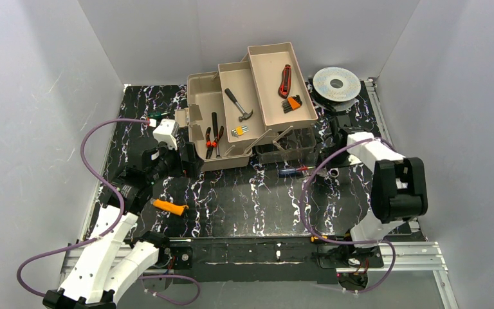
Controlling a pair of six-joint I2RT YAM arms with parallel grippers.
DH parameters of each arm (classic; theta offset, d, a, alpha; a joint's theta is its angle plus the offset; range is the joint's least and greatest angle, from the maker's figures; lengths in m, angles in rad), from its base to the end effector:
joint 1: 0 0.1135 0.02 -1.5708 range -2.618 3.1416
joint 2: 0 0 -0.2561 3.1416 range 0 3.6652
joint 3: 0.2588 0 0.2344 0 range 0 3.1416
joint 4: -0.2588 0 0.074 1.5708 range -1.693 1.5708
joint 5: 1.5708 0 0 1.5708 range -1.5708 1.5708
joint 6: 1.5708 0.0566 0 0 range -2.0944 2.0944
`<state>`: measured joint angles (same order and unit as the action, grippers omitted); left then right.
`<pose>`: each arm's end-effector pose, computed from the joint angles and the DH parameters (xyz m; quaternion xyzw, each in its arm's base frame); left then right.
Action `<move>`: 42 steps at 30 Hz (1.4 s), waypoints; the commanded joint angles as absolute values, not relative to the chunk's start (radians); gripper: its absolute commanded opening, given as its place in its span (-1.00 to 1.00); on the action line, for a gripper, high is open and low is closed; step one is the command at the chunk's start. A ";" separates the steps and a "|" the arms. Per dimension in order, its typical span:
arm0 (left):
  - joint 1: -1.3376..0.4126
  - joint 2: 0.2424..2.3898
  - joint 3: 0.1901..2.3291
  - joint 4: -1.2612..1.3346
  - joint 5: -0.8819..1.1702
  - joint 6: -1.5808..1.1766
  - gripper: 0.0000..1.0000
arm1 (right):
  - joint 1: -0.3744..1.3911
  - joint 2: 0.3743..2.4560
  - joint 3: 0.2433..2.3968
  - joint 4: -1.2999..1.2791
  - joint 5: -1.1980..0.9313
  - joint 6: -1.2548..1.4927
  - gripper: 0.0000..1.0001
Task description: Pack the tool kit
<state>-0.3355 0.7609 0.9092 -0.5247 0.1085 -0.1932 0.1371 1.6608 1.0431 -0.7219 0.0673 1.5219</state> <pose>0.1594 -0.0621 0.3350 0.0891 0.8214 -0.1900 0.5303 0.2902 0.0362 0.1592 0.6368 0.7617 0.0625 0.1025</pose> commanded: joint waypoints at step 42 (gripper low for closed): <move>-0.329 0.832 0.917 -0.540 0.118 -0.189 0.99 | 0.143 1.063 1.530 -0.388 -0.114 0.538 -0.97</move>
